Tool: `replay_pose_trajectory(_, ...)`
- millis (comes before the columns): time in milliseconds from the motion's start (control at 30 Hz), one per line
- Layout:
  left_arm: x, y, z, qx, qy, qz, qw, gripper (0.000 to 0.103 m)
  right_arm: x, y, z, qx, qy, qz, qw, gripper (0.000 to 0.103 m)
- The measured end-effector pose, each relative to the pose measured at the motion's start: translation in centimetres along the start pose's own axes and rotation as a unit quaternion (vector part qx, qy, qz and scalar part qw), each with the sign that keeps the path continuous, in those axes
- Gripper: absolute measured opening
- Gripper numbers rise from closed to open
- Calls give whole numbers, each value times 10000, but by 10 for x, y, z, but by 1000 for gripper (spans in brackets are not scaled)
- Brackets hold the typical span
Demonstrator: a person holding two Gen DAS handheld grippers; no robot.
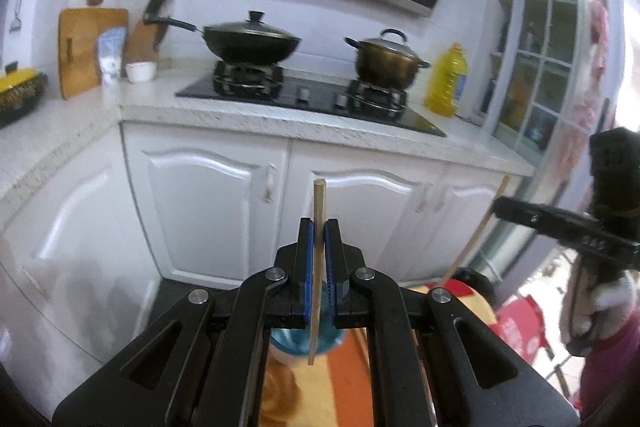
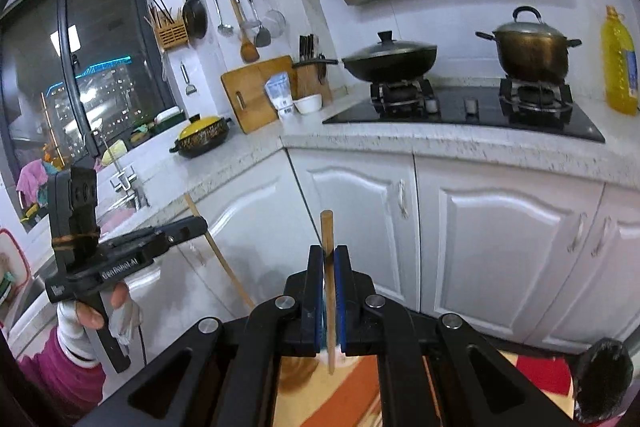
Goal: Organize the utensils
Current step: 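Drop the chopstick into the holder with the left tool while the right tool drops its own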
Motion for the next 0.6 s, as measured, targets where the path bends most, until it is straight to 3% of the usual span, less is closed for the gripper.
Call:
replay_pose_trajectory(233,-21,10,-24,20,276,-27,9996,4,-9,32,-43,40,-70,-11,10000,5)
replay_pose_trajectory(600,-40,-6,-58,-144,458,29,9988,4,-9,30,-121,-332,-29,-131,9994,5)
Point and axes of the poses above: each gripper's, at about its wrist camera, not at the fingertips, and z roughly against the way its jaws point, x to its right, y to its top, the point moved 7 cm from there along -z, roughly the way its jaws point, and after that the axes turned 11 degrees about -y, right-handed, at the moved point
